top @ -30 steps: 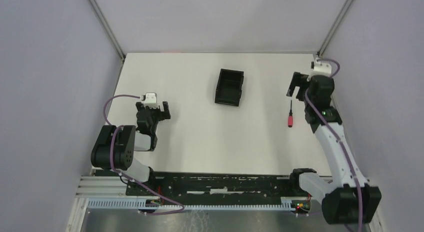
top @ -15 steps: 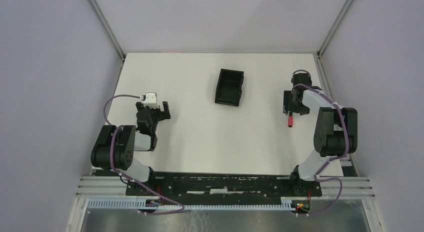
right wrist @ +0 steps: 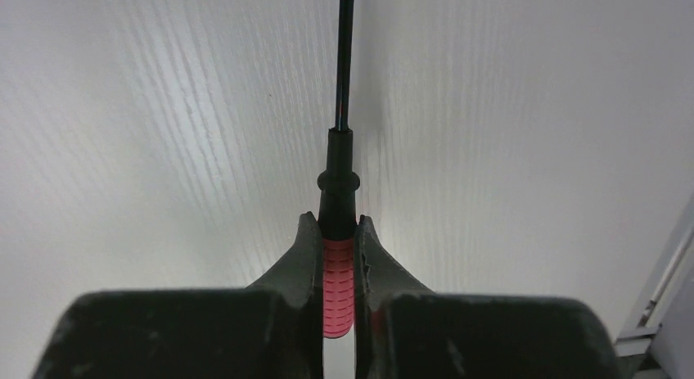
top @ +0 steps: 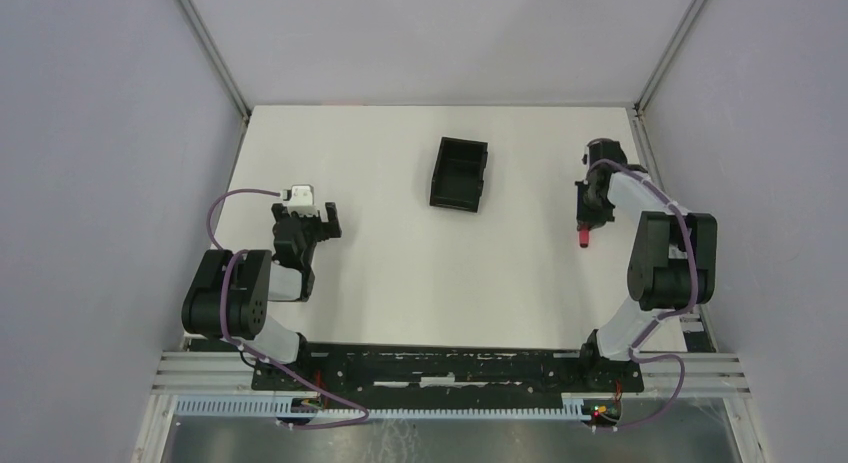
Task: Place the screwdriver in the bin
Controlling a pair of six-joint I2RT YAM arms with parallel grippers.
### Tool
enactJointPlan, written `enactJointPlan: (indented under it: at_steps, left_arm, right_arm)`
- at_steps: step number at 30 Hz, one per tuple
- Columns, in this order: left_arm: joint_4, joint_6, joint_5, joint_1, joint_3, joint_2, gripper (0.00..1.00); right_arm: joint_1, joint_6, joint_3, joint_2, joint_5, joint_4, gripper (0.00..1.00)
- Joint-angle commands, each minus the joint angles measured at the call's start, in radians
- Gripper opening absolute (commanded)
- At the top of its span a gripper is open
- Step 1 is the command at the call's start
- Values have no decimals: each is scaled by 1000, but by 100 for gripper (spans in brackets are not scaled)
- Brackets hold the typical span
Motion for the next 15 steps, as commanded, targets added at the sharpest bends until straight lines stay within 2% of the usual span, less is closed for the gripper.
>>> enactJointPlan:
  at_steps: [1,4,8,12,14,15]
  left_arm:
    - [55,-34,-8,-1,3,-18,100]
    - [55,-34,-7,-1,3,-18,100]
    - [55,-34,-7,-1,3,-18,100]
    - [55,-34,-8,-1,3,-18,100]
    - [55,-34,-7,-1,3,-18,100]
    - [55,-34,-7,-1,3,-18,100]
  right_arm:
    - [-4,-29,251,5,-30,-247,0]
    - [-4,-30,345,1,-26,-327,0]
    - [-4,11,372,-9,-104,-307,0]
    - [22,71,361,-21,-185,-214,0]
    - [56,116,367,-29,-186,-150,0]
    - [112,142,372,-32,-187,-108,0]
